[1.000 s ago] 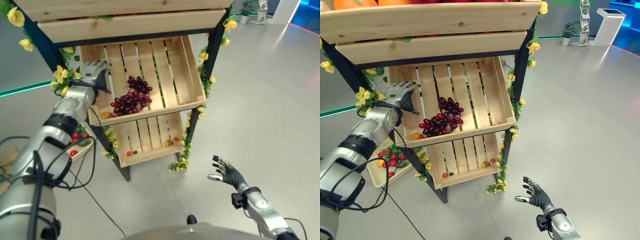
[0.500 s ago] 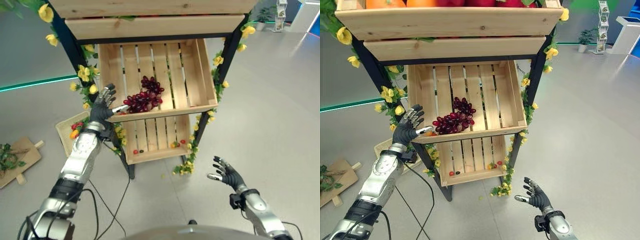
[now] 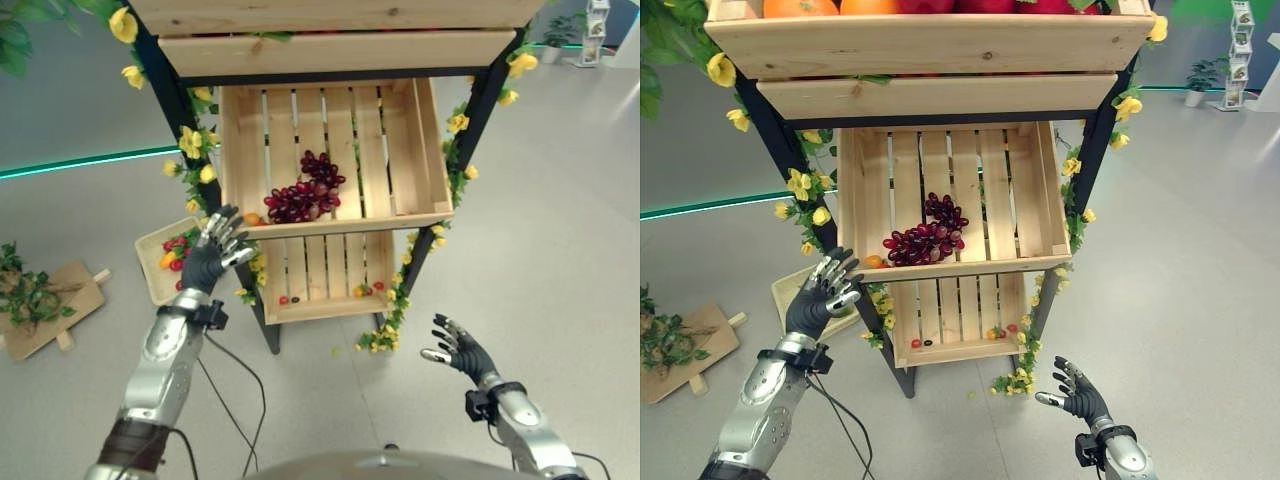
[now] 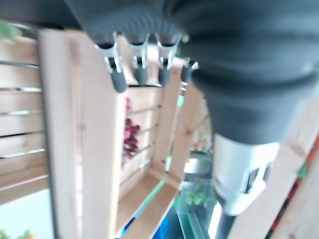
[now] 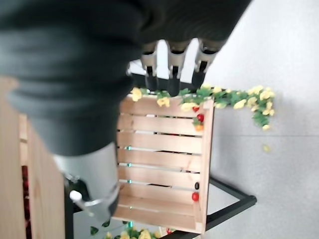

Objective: Pick up the fruits from the basket on one side to the basket on the other side

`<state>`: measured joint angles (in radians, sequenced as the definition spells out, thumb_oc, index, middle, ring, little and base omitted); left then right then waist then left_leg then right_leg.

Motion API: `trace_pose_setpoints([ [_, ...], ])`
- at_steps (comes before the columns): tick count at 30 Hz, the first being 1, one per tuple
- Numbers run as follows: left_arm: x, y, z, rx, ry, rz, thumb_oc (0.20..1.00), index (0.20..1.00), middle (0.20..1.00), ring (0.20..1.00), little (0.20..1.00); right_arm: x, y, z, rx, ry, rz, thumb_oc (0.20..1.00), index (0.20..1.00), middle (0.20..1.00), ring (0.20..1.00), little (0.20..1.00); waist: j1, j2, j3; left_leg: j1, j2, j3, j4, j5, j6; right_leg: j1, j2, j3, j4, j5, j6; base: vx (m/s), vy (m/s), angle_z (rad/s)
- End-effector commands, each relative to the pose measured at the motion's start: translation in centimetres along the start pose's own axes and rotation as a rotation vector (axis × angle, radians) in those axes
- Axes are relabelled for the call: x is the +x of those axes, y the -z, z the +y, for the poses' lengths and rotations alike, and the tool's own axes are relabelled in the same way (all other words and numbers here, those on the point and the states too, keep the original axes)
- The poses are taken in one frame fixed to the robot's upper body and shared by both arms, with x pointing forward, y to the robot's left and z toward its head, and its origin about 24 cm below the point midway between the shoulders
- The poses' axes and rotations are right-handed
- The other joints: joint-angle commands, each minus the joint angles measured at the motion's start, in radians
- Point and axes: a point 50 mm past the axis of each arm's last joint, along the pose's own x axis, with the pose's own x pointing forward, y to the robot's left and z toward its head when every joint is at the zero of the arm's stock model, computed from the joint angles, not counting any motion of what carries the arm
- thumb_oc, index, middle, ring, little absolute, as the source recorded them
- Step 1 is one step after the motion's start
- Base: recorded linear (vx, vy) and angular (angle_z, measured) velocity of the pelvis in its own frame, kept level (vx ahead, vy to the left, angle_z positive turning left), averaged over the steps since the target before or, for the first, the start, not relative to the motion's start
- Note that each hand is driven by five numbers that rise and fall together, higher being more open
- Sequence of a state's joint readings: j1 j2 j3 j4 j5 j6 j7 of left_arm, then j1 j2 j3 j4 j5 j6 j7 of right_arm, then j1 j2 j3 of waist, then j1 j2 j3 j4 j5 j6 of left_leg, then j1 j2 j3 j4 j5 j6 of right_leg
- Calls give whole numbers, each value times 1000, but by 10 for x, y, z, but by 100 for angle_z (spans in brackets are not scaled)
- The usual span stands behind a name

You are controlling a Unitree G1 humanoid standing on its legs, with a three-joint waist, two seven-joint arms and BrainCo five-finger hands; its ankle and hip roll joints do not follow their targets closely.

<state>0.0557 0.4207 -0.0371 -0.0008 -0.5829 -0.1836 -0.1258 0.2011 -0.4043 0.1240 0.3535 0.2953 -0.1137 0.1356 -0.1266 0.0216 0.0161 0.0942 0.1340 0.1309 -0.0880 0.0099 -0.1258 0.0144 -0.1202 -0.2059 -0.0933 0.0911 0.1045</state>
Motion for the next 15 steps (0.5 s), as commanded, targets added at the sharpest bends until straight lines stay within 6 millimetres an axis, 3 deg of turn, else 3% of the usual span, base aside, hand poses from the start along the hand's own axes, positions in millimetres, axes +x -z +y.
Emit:
trace_pose_setpoints([
  [1,-9,-25,16,21,-7,-111,1000,1000,1000,1000,1000,8,-30,0,32,10,-169,1000,1000,1000,1000,1000,8,-81,-19,5,-56,-24,71,-92,59,-50,-21,0,48,-41,19,0,0,0],
  [10,-53,-8,39,-48,-135,-50,1000,1000,1000,1000,1000,5,-32,-10,54,51,-197,1000,1000,1000,1000,1000,54,-87,-10,-21,-67,-63,69,-82,63,-50,-40,-41,49,-37,22,-36,27,14],
  [15,-73,7,51,7,-211,37,1000,1000,1000,1000,1000,-2,-36,-24,74,109,-234,1000,1000,1000,1000,1000,89,-86,4,-46,-77,-104,64,-72,65,-44,-58,-87,42,-33,27,-43,23,28],
])
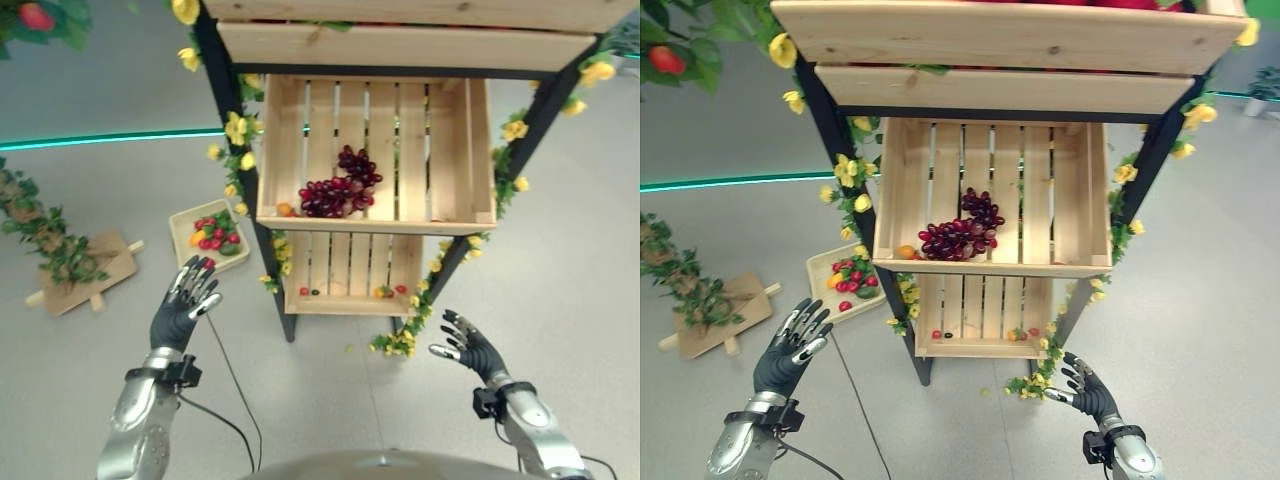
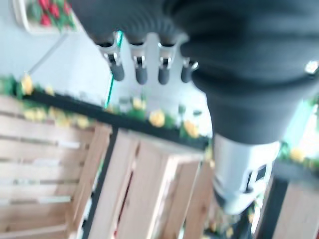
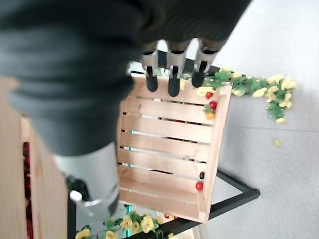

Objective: Pick up the fruits from the basket on one side to the basket on the other side

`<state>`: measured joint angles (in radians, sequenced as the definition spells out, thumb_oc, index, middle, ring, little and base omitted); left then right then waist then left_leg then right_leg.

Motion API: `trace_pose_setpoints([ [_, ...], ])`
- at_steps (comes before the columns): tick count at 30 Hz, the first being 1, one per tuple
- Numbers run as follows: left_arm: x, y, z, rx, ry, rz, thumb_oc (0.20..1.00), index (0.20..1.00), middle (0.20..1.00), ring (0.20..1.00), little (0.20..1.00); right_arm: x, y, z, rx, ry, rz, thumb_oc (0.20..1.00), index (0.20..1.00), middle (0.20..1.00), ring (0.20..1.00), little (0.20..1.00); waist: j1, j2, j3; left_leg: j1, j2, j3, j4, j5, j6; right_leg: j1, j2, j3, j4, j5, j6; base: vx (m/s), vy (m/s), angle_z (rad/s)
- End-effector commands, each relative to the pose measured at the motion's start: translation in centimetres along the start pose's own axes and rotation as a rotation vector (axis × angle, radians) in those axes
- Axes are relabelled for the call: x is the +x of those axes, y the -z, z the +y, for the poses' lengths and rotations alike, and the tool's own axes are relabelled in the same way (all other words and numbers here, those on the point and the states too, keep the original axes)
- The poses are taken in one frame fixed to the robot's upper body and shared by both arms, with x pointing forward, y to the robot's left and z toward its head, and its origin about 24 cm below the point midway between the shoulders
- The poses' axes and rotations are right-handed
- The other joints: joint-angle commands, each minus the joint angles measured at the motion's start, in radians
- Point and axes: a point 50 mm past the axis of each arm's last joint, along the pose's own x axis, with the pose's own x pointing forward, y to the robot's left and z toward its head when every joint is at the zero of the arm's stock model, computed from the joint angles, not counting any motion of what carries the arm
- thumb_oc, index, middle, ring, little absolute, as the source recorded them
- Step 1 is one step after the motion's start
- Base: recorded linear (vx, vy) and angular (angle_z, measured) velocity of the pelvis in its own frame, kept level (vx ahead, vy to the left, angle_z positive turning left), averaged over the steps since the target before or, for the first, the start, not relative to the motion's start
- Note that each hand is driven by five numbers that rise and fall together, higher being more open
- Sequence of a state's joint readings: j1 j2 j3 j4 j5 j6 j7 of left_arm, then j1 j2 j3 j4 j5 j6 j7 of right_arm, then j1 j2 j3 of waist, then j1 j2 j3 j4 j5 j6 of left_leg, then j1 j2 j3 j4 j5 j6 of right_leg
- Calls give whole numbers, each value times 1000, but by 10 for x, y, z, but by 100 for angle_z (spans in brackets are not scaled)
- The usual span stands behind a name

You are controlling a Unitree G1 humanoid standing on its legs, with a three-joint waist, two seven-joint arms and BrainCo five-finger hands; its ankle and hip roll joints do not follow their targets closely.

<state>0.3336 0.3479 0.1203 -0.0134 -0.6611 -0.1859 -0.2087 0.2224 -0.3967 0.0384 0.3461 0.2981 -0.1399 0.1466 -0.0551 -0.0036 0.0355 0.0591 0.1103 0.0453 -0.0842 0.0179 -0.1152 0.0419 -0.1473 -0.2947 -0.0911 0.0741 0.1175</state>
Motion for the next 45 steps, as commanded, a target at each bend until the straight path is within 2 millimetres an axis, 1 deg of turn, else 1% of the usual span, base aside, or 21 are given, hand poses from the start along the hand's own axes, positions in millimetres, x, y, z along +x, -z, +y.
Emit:
trace_pose_setpoints([
  [1,2,-22,14,106,-16,-98,1000,1000,1000,1000,1000,6,-33,-7,56,40,-193,1000,1000,1000,1000,1000,16,-61,-16,-12,-54,-20,60,-79,54,-71,-31,0,40,-16,14,-37,21,27],
  [2,3,-18,16,151,-18,-71,1000,1000,1000,1000,1000,4,-35,-14,62,73,-205,1000,1000,1000,1000,1000,28,-59,-14,-22,-56,-40,62,-76,52,-65,-38,-18,40,-18,14,-7,-1,35],
  [3,4,-18,16,151,-17,-72,1000,1000,1000,1000,1000,4,-35,-14,62,74,-205,1000,1000,1000,1000,1000,27,-59,-13,-24,-56,-43,63,-76,52,-65,-38,-21,40,-19,14,-29,-8,55],
  [4,7,-14,15,177,-22,-53,1000,1000,1000,1000,1000,3,-36,-19,72,108,-217,1000,1000,1000,1000,1000,38,-58,-10,-38,-56,-69,65,-70,48,-56,-43,-45,40,-24,13,-22,-10,53],
  [8,14,-3,15,247,-32,-7,1000,1000,1000,1000,1000,5,-37,-25,69,155,-220,1000,1000,1000,1000,1000,49,-53,-10,-56,-56,-117,62,-57,40,-39,-48,-89,31,-30,10,-16,-15,57],
  [9,16,5,17,249,-66,18,1000,1000,1000,1000,1000,6,-36,-25,80,168,-215,1000,1000,1000,1000,1000,55,-52,-14,-60,-53,-128,60,-54,37,-32,-48,-98,26,-32,10,11,-15,52],
  [15,16,19,16,250,-120,55,1000,1000,1000,1000,1000,6,-36,-27,89,199,-224,1000,1000,1000,1000,1000,58,-50,-23,-65,-51,-136,67,-54,34,-24,-44,-100,26,-42,5,18,-23,17],
  [19,18,30,15,317,-119,97,1000,1000,1000,1000,1000,8,-31,-28,98,225,-209,1000,1000,1000,1000,1000,55,-49,-25,-65,-51,-146,76,-58,32,-19,-45,-105,35,-51,2,-2,-10,3],
  [21,17,38,14,330,-122,138,1000,1000,1000,1000,1000,9,-22,-26,82,227,-161,1000,1000,1000,1000,1000,50,-50,-28,-63,-50,-145,82,-62,34,-17,-43,-102,38,-56,2,0,0,0],
  [22,17,38,14,329,-122,137,1000,1000,1000,1000,1000,9,-22,-26,82,227,-161,1000,1000,1000,1000,1000,50,-50,-28,-63,-50,-145,82,-63,34,-17,-43,-101,38,-56,2,0,0,0],
  [23,16,44,16,340,-131,165,1000,1000,1000,1000,1000,9,-14,-24,73,230,-120,1000,1000,1000,1000,1000,45,-50,-28,-62,-50,-142,86,-65,36,-18,-42,-94,42,-57,2,0,0,0],
  [26,14,49,17,357,-127,194,1000,1000,1000,1000,1000,8,-7,-24,68,238,-90,1000,1000,1000,1000,1000,40,-49,-28,-58,-49,-136,87,-68,38,-19,-41,-86,42,-58,2,0,0,0],
  [32,11,52,17,382,-127,208,1000,1000,1000,1000,1000,7,0,-23,63,242,-57,1000,1000,1000,1000,1000,27,-51,-32,-48,-46,-108,101,-82,39,-25,-37,-54,43,-56,4,1,7,-4],
  [37,12,49,15,411,-117,191,1000,1000,1000,1000,1000,6,-5,-26,64,252,-82,1000,1000,1000,1000,1000,6,-61,-15,-76,-69,-70,213,-133,44,-44,-46,1,58,-48,8,-35,42,-17],
  [39,11,48,13,421,-111,181,1000,1000,1000,1000,1000,3,-6,-28,65,260,-86,1000,1000,1000,1000,1000,-12,-60,6,-79,-89,-32,265,-170,68,-77,-58,55,102,-40,18,-86,139,-33],
  [40,11,48,13,421,-111,181,1000,1000,1000,1000,1000,3,-6,-28,65,261,-86,1000,1000,1000,1000,1000,-7,-60,6,-79,-88,-27,268,-173,68,-80,-58,61,106,-42,19,-129,197,-73],
  [41,12,42,11,438,-103,153,1000,1000,1000,1000,1000,1,-5,-30,61,263,-88,1000,1000,1000,1000,1000,-29,-56,28,-76,-102,7,287,-193,91,-126,-72,113,153,-28,33,-90,140,-75],
  [42,12,42,11,438,-103,153,1000,1000,1000,1000,1000,1,-5,-30,61,263,-88,1000,1000,1000,1000,1000,-27,-56,28,-76,-102,9,287,-194,91,-127,-72,114,154,-28,33,-164,211,-73],
  [43,14,38,10,454,-101,130,1000,1000,1000,1000,1000,0,-6,-30,63,264,-93,1000,1000,1000,1000,1000,-46,-58,44,-74,-112,30,289,-198,102,-159,-81,147,169,-1,48,-254,180,-59],
  [44,18,28,9,491,-103,81,1000,1000,1000,1000,1000,1,-11,-29,70,263,-118,1000,1000,1000,1000,1000,-68,-63,70,-81,-122,88,293,-199,118,-224,-96,198,145,75,80,-254,180,-67],
  [45,18,28,9,491,-102,81,1000,1000,1000,1000,1000,1,-11,-29,70,263,-118,1000,1000,1000,1000,1000,-67,-64,69,-81,-122,89,293,-199,118,-226,-96,200,145,75,80,-178,104,-106],
])
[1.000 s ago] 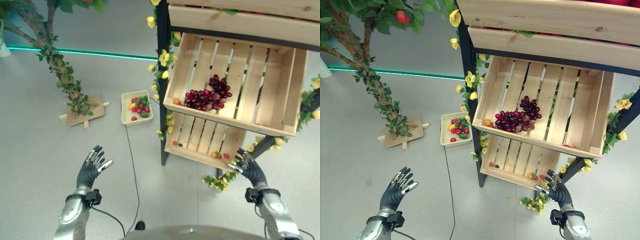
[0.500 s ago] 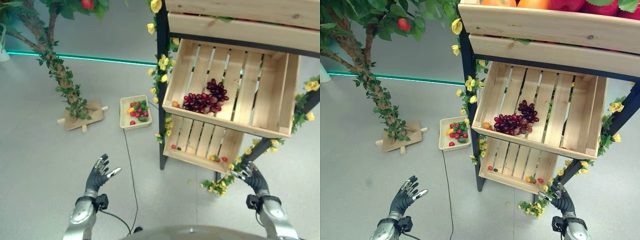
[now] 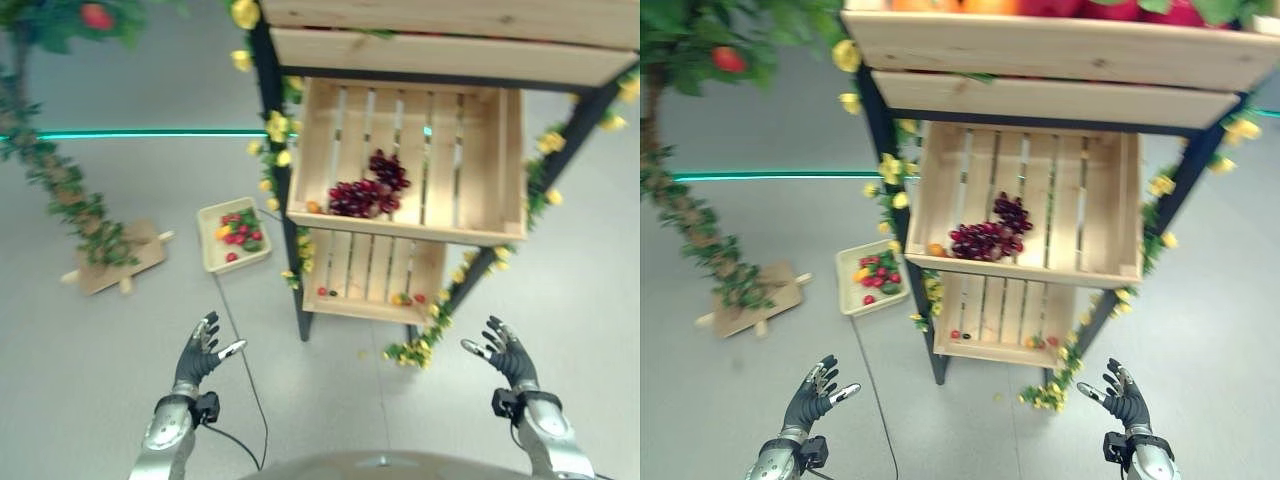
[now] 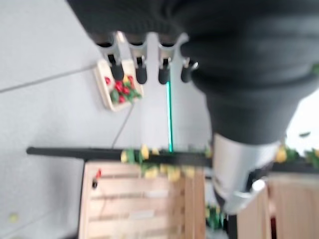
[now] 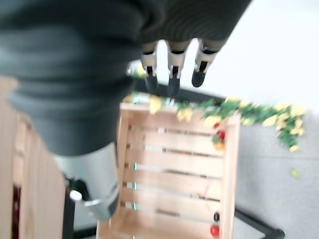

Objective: Pick up the fruits from the basket on one side to the basket on the other side

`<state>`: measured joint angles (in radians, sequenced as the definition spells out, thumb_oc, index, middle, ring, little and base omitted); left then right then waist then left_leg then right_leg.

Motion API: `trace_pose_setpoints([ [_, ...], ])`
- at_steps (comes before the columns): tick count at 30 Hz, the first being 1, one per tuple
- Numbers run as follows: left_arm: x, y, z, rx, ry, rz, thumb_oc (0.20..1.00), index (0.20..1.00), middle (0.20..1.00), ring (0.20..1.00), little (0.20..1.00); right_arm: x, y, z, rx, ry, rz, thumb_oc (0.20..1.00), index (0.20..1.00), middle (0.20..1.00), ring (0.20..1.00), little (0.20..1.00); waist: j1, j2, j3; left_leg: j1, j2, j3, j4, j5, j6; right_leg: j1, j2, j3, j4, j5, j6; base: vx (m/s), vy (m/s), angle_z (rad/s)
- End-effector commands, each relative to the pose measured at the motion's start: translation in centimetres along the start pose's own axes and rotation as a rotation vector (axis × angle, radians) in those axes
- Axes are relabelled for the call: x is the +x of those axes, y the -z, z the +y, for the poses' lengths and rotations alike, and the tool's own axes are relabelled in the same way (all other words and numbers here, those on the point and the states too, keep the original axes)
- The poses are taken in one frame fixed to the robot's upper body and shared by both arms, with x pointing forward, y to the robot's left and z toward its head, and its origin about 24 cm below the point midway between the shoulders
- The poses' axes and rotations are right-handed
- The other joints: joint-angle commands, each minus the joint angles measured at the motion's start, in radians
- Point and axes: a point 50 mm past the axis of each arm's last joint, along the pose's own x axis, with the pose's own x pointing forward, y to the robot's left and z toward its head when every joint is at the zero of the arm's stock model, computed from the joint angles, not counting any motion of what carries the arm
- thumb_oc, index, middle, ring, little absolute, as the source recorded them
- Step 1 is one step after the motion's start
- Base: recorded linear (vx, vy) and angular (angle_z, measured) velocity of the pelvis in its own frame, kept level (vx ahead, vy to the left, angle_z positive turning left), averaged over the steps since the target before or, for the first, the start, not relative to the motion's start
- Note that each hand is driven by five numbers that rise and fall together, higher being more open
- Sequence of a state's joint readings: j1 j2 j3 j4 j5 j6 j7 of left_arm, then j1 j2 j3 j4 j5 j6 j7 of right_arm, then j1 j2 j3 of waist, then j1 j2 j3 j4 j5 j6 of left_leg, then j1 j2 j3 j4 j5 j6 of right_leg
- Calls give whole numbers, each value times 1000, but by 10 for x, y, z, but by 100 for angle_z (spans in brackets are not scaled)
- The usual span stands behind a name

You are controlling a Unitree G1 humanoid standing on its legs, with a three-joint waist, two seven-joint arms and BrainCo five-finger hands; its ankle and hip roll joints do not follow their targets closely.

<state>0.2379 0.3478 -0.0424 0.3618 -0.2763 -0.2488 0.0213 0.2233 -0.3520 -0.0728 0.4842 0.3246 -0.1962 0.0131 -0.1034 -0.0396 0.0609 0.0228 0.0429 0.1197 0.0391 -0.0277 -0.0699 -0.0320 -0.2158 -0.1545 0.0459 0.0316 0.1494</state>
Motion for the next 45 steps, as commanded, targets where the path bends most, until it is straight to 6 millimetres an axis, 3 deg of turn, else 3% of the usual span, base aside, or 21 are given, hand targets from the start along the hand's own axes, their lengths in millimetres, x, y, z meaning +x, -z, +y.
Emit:
trace_pose_setpoints([
  [1,9,-43,14,111,-33,-217,1000,1000,1000,1000,1000,10,-34,5,-2,-17,-163,1000,1000,1000,1000,1000,-18,-28,43,-45,-55,15,169,-154,73,-152,-27,61,8,117,48,-255,82,-122],
  [2,7,-55,21,145,-38,-267,1000,1000,1000,1000,1000,12,-41,7,-6,-19,-196,1000,1000,1000,1000,1000,-41,-16,63,-60,-32,102,144,-125,81,-224,-21,100,-9,136,59,-255,82,-117],
  [3,7,-55,21,145,-38,-267,1000,1000,1000,1000,1000,11,-41,7,-6,-19,-196,1000,1000,1000,1000,1000,-40,-17,62,-61,-33,103,143,-124,81,-227,-22,101,-9,136,59,-450,126,-157],
  [4,7,-60,25,163,-51,-286,1000,1000,1000,1000,1000,11,-47,8,-3,-19,-225,1000,1000,1000,1000,1000,-16,5,67,-67,-4,166,123,-101,84,-209,-41,-13,45,73,38,-194,43,-157],
  [5,7,-60,24,163,-51,-286,1000,1000,1000,1000,1000,11,-47,8,-3,-18,-225,1000,1000,1000,1000,1000,-16,6,68,-65,-4,166,123,-102,84,-208,-40,-13,46,72,38,-276,46,-192],
  [7,7,-62,27,135,-85,-299,1000,1000,1000,1000,1000,12,-52,7,-17,2,-246,1000,1000,1000,1000,1000,39,29,47,-61,40,258,68,-72,69,-124,-103,-237,130,-12,18,-250,-34,-140],
  [8,7,-62,26,135,-84,-299,1000,1000,1000,1000,1000,12,-52,7,-18,2,-246,1000,1000,1000,1000,1000,40,29,49,-58,39,259,65,-71,68,-124,-104,-236,134,-15,18,-314,-125,-164],
  [9,6,-66,27,120,-100,-324,1000,1000,1000,1000,1000,15,-61,7,-41,11,-278,1000,1000,1000,1000,1000,79,29,28,-66,65,335,61,-56,65,-63,-157,-372,172,-22,19,-141,-88,-137],
  [11,5,-71,26,137,-102,-351,1000,1000,1000,1000,1000,17,-71,7,-61,12,-313,1000,1000,1000,1000,1000,90,16,15,-67,79,386,77,-54,58,-14,-164,-409,147,-1,36,-120,-167,-124],
  [15,5,-78,25,119,-112,-393,1000,1000,1000,1000,1000,14,-80,0,-60,33,-356,1000,1000,1000,1000,1000,57,-1,13,-62,154,437,106,-36,23,-42,-78,-327,81,-41,22,-23,-342,-130],
  [23,14,-91,6,54,-59,-446,1000,1000,1000,1000,1000,9,-84,-26,-33,130,-378,1000,1000,1000,1000,1000,-35,22,27,-38,308,478,191,25,-49,-62,79,-203,75,-125,-53,48,-355,-76],
  [25,18,-95,0,42,-49,-462,1000,1000,1000,1000,1000,8,-86,-29,-32,144,-389,1000,1000,1000,1000,1000,-37,26,39,-50,365,414,297,111,-91,-37,143,-153,41,-138,-84,158,-351,-91],
  [27,16,-102,-6,44,-36,-496,1000,1000,1000,1000,1000,10,-92,-26,-39,124,-407,1000,1000,1000,1000,1000,1,2,56,-106,229,158,389,67,-28,-30,184,-54,22,-126,-122,75,-283,-164],
  [28,16,-102,-6,45,-36,-495,1000,1000,1000,1000,1000,9,-92,-26,-39,124,-407,1000,1000,1000,1000,1000,0,2,55,-109,228,157,393,64,-26,-31,183,-55,23,-127,-120,6,-123,-199],
  [30,16,-102,-7,45,-36,-496,1000,1000,1000,1000,1000,9,-87,-23,-29,114,-392,1000,1000,1000,1000,1000,22,-17,56,-180,125,69,385,3,3,-7,196,1,10,-125,-120,143,-151,-114],
  [31,15,-102,-6,59,-39,-499,1000,1000,1000,1000,1000,8,-82,-25,-27,118,-376,1000,1000,1000,1000,1000,23,-18,57,-201,114,35,350,-16,10,6,207,25,11,-134,-117,273,-102,-74],
  [33,16,-103,-6,70,-35,-504,1000,1000,1000,1000,1000,4,-77,-27,-42,123,-358,1000,1000,1000,1000,1000,27,-19,57,-219,91,-20,257,-2,10,17,214,60,17,-139,-115,217,-10,-91],
  [36,14,-110,-3,95,-51,-539,1000,1000,1000,1000,1000,3,-71,-27,-93,109,-334,1000,1000,1000,1000,1000,76,-10,77,-288,-53,-338,76,111,-16,61,288,225,9,-150,-120,271,-18,-144],
  [39,15,-117,-1,102,-64,-568,1000,1000,1000,1000,1000,7,-76,-22,-109,83,-345,1000,1000,1000,1000,1000,99,-4,75,-318,-98,-486,57,150,-35,73,332,355,14,-154,-116,131,28,-143],
  [42,14,-115,-3,78,-44,-562,1000,1000,1000,1000,1000,6,-74,-16,-121,31,-330,1000,1000,1000,1000,1000,102,-3,62,-268,-114,-525,101,105,-20,74,324,447,25,-158,-83,134,188,-208],
  [45,14,-114,-10,66,-3,-556,1000,1000,1000,1000,1000,4,-68,-19,-128,32,-302,1000,1000,1000,1000,1000,92,2,43,-245,-103,-472,91,90,-8,69,297,484,25,-153,-52,132,272,-157],
])
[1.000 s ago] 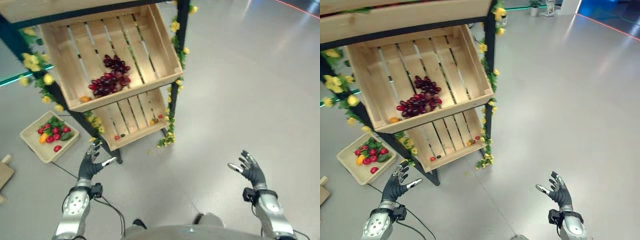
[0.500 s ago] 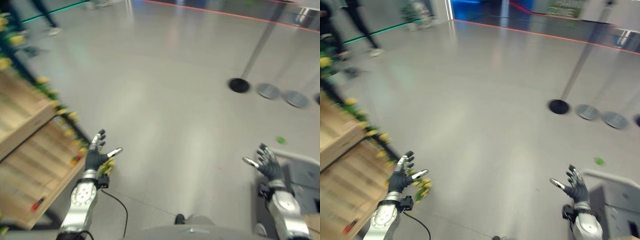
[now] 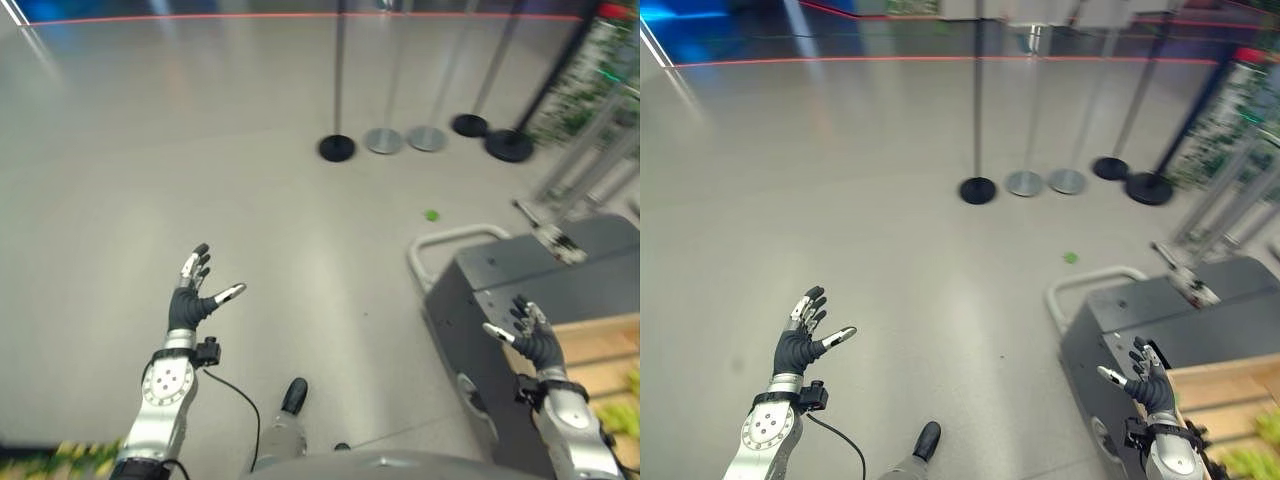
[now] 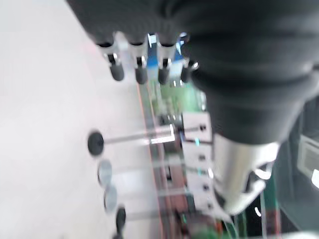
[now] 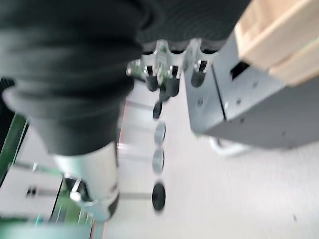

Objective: Pick up the fruits from the basket on one side to the basket on the other side

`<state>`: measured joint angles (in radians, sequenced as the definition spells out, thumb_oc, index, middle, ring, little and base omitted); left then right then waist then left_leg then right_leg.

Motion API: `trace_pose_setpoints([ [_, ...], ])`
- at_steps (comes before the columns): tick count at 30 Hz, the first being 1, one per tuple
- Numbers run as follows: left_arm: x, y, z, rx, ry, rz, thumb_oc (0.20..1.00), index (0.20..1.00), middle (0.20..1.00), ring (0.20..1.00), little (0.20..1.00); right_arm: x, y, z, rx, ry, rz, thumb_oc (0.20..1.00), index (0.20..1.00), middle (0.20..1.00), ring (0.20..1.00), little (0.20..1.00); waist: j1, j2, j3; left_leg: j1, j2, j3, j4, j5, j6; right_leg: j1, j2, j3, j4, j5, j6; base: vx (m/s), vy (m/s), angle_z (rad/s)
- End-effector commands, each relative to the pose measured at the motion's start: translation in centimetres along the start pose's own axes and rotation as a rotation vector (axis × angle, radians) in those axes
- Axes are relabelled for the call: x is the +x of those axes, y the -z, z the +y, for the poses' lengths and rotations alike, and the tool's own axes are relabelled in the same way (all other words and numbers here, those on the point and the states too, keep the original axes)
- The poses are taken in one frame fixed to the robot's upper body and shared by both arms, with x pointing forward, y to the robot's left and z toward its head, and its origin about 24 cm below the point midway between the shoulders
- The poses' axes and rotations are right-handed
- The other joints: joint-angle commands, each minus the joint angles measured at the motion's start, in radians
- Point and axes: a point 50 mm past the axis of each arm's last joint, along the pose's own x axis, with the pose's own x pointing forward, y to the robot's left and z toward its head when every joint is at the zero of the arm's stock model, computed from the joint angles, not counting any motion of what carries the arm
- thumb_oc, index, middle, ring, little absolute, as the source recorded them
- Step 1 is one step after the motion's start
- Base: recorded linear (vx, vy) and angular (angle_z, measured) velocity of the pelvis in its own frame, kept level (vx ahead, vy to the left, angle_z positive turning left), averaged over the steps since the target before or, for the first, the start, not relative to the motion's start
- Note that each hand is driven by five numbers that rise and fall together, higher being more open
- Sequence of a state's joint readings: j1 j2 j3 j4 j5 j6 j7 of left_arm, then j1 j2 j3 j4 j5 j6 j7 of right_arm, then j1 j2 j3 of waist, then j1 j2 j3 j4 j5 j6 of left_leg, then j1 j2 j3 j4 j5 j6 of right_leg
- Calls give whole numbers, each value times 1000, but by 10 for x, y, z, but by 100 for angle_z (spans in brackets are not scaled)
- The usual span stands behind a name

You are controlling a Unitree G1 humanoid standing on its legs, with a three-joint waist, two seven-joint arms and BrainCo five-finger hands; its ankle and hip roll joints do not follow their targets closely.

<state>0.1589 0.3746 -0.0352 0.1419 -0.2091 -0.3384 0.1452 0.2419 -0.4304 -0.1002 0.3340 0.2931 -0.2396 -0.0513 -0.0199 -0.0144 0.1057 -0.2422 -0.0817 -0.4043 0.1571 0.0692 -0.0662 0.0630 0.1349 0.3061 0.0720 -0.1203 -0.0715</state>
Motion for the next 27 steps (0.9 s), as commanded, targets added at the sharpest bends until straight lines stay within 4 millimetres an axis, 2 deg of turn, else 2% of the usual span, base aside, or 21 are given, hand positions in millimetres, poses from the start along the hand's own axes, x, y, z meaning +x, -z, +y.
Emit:
trace_pose_setpoints([
  [1,11,-29,-2,5,55,-163,1000,1000,1000,1000,1000,8,-20,-3,-43,-28,-96,1000,1000,1000,1000,1000,7,-22,-10,33,27,90,-30,-16,-4,-29,-71,32,-2,1,181,86,204,-152],
  [3,10,-28,-6,-25,91,-148,1000,1000,1000,1000,1000,5,-19,-3,-45,-28,-94,1000,1000,1000,1000,1000,-6,-21,-22,50,35,176,-36,-41,21,-49,-108,43,12,3,215,89,364,-137],
  [4,12,-30,-9,-23,110,-155,1000,1000,1000,1000,1000,8,-22,2,-55,-41,-105,1000,1000,1000,1000,1000,-17,-21,-17,67,41,257,-34,-71,46,-82,-152,22,42,4,252,3,306,-102],
  [5,12,-30,-9,-23,110,-156,1000,1000,1000,1000,1000,8,-22,2,-55,-41,-106,1000,1000,1000,1000,1000,-11,-20,-21,62,45,262,-37,-65,45,-90,-149,29,41,10,253,-45,316,-97],
  [6,15,-30,-12,-29,123,-151,1000,1000,1000,1000,1000,12,-27,8,-52,-43,-126,1000,1000,1000,1000,1000,-29,-21,-13,72,45,310,-35,-85,56,-123,-174,16,49,28,271,-86,167,-151],
  [7,17,-31,-11,-23,120,-153,1000,1000,1000,1000,1000,14,-29,12,-52,-58,-135,1000,1000,1000,1000,1000,-23,-23,-15,76,52,343,-43,-86,57,-150,-181,14,40,52,282,-98,278,-206],
  [8,18,-35,-8,-4,111,-172,1000,1000,1000,1000,1000,17,-35,17,-57,-71,-157,1000,1000,1000,1000,1000,-26,-30,-13,100,55,399,-58,-113,61,-195,-218,-64,-6,109,286,-81,153,-218],
  [9,19,-35,-7,-3,110,-172,1000,1000,1000,1000,1000,18,-35,17,-57,-72,-158,1000,1000,1000,1000,1000,-24,-31,-16,96,56,401,-61,-107,60,-201,-217,-61,-9,116,286,-22,148,-175],
  [10,20,-35,-4,-2,89,-173,1000,1000,1000,1000,1000,19,-35,24,-52,-78,-161,1000,1000,1000,1000,1000,-21,-33,-13,110,71,445,-69,-126,62,-230,-252,-169,-35,135,279,-6,60,-169],
  [11,19,-35,1,2,66,-174,1000,1000,1000,1000,1000,19,-35,28,-49,-86,-165,1000,1000,1000,1000,1000,-6,-31,-9,126,106,525,-63,-145,51,-233,-329,-390,-46,149,260,-3,63,-145],
  [12,19,-36,2,2,66,-174,1000,1000,1000,1000,1000,19,-35,28,-49,-86,-165,1000,1000,1000,1000,1000,-8,-32,-10,124,105,524,-64,-141,52,-234,-330,-391,-48,152,259,-25,38,-194],
  [14,14,-31,8,9,40,-156,1000,1000,1000,1000,1000,17,-28,28,-44,-91,-138,1000,1000,1000,1000,1000,-9,-40,-3,155,124,604,-63,-158,49,-230,-372,-532,-44,166,256,-56,14,-184],
  [16,9,-25,13,19,18,-123,1000,1000,1000,1000,1000,17,-22,30,-41,-90,-107,1000,1000,1000,1000,1000,-3,-51,-6,187,144,700,-78,-165,42,-221,-436,-672,-43,204,260,-94,-26,-92],
  [17,9,-25,13,19,18,-123,1000,1000,1000,1000,1000,17,-22,30,-41,-90,-106,1000,1000,1000,1000,1000,-2,-51,-6,188,144,701,-79,-165,43,-221,-436,-670,-44,204,260,61,-6,-121],
  [18,9,-23,14,23,10,-111,1000,1000,1000,1000,1000,16,-21,29,-38,-84,-98,1000,1000,1000,1000,1000,-14,-51,-18,217,146,717,-88,-190,37,-219,-440,-664,-47,214,282,34,-23,-135],
  [19,9,-21,15,24,4,-103,1000,1000,1000,1000,1000,17,-20,29,-37,-83,-93,1000,1000,1000,1000,1000,-29,-60,-19,218,139,744,-88,-177,43,-230,-452,-670,-49,243,277,133,-79,-132],
  [20,9,-20,17,31,-10,-99,1000,1000,1000,1000,1000,17,-20,29,-36,-91,-90,1000,1000,1000,1000,1000,-42,-60,-28,246,137,761,-95,-202,39,-233,-462,-674,-66,270,301,58,-70,-71],
  [21,9,-20,18,32,-11,-98,1000,1000,1000,1000,1000,17,-20,29,-36,-92,-89,1000,1000,1000,1000,1000,-40,-58,-29,249,137,763,-97,-208,39,-231,-460,-670,-69,271,306,151,-122,-72],
  [23,8,-18,19,32,-24,-89,1000,1000,1000,1000,1000,18,-20,31,-29,-99,-83,1000,1000,1000,1000,1000,-47,-62,-35,259,139,790,-109,-203,32,-222,-454,-681,-106,275,308,82,-154,-60],
  [24,7,-15,19,24,-35,-76,1000,1000,1000,1000,1000,19,-21,32,-26,-102,-87,1000,1000,1000,1000,1000,-57,-64,-45,270,153,807,-120,-192,18,-224,-444,-663,-111,274,309,79,-161,-49],
  [27,7,-15,19,10,-42,-74,1000,1000,1000,1000,1000,20,-22,34,-12,-107,-90,1000,1000,1000,1000,1000,-58,-58,-49,278,178,817,-127,-178,2,-229,-434,-664,-91,262,303,127,-302,-48],
])
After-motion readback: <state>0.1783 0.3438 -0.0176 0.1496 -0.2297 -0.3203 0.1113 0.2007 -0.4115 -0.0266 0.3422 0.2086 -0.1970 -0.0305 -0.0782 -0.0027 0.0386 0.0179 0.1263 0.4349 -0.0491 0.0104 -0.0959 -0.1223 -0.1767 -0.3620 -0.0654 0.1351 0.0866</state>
